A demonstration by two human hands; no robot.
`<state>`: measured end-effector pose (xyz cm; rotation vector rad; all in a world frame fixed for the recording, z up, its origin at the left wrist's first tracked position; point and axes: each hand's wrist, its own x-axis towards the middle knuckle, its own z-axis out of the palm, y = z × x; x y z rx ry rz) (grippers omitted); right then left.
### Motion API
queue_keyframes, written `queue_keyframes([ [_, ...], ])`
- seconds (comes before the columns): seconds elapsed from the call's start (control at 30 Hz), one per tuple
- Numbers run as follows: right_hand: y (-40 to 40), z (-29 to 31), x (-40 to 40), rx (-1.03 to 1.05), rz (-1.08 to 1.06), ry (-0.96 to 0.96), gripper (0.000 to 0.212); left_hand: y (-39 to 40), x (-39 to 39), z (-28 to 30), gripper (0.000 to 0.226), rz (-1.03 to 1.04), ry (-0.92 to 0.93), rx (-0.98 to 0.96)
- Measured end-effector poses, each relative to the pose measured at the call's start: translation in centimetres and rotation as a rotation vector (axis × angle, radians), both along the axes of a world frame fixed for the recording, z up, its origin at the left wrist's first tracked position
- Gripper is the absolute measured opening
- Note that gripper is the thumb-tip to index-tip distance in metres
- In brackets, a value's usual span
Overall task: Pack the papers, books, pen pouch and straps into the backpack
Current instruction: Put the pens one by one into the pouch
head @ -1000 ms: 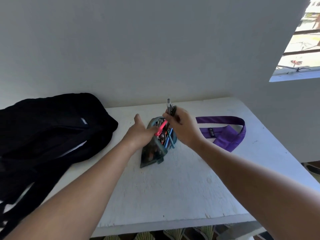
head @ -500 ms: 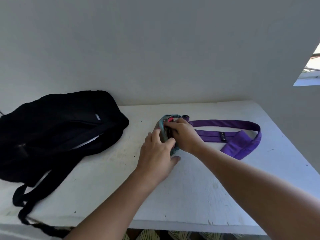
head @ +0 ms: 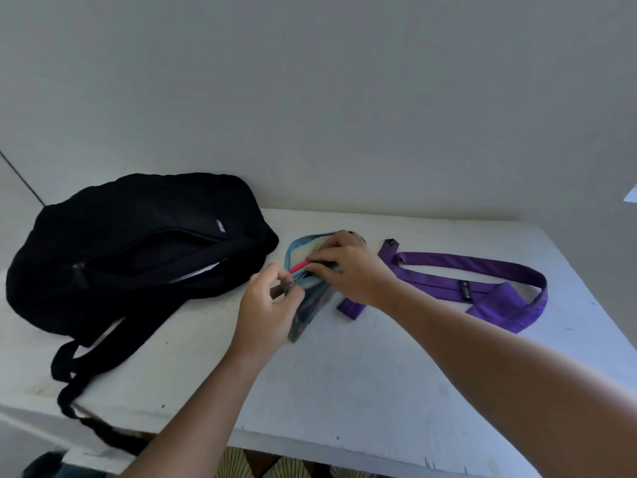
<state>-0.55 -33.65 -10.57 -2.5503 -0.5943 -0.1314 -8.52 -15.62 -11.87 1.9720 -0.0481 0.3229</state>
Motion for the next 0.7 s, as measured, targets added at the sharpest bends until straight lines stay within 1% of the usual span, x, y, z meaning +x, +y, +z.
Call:
queue_keyframes([
  [0.03,0.4,-0.1,0.2,-0.065,-0.061,-0.024,0.036,0.3,0.0,-0.2,0.019,-0.008,-0.014,0.036],
  [0.1,1.0,0.0,0.6,-0.129,-0.170,-0.063,0.032,0.8,0.0,-0.4,0.016,-0.020,-0.038,0.066],
  [0.2,1.0,-0.1,1.2,-0.128,-0.355,-0.091,0.029,2.0,-0.3,-0.5,0.009,-0.011,-0.102,0.139],
  [0.23,0.7,-0.2,1.6,-0.121,-0.413,-0.049,0.032,2.3,-0.4,-0.4,0.007,0.002,-0.116,0.153],
  [0.27,0.3,-0.3,1.9,-0.091,-0.445,0.040,0.037,2.6,-0.5,-0.3,0.007,0.012,-0.116,0.158],
  [0.3,-0.1,-0.3,2.4,-0.010,-0.450,0.149,0.040,2.7,-0.5,-0.2,0.008,0.013,-0.104,0.157],
  [0.33,-0.4,-0.3,2.7,0.114,-0.436,0.229,0.041,2.7,-0.5,-0.1,0.009,0.006,-0.099,0.155],
  [0.37,-0.5,-0.1,3.0,0.231,-0.427,0.252,0.040,2.7,-0.5,0.2,0.010,0.003,-0.121,0.159],
  [0.4,-0.5,0.1,3.2,0.308,-0.445,0.224,0.038,2.6,-0.5,0.7,0.011,0.012,-0.187,0.175],
  [0.47,-0.7,0.8,3.5,0.408,-0.515,0.106,0.035,2.6,-0.3,1.3,0.012,0.053,-0.358,0.224],
  [0.5,-0.8,1.2,3.5,0.436,-0.531,0.049,0.034,2.7,0.0,1.4,0.013,0.063,-0.401,0.240],
  [0.57,-1.0,1.5,3.4,0.418,-0.537,0.009,0.031,3.1,0.8,0.7,0.013,0.043,-0.363,0.253],
  [0.63,-1.5,0.8,3.5,0.356,-0.551,0.043,0.027,3.3,1.2,-0.1,0.015,0.025,-0.276,0.221],
  [0.7,-1.9,-0.1,3.2,0.382,-0.583,0.108,0.028,3.1,1.2,-0.5,0.015,0.013,-0.280,0.215],
])
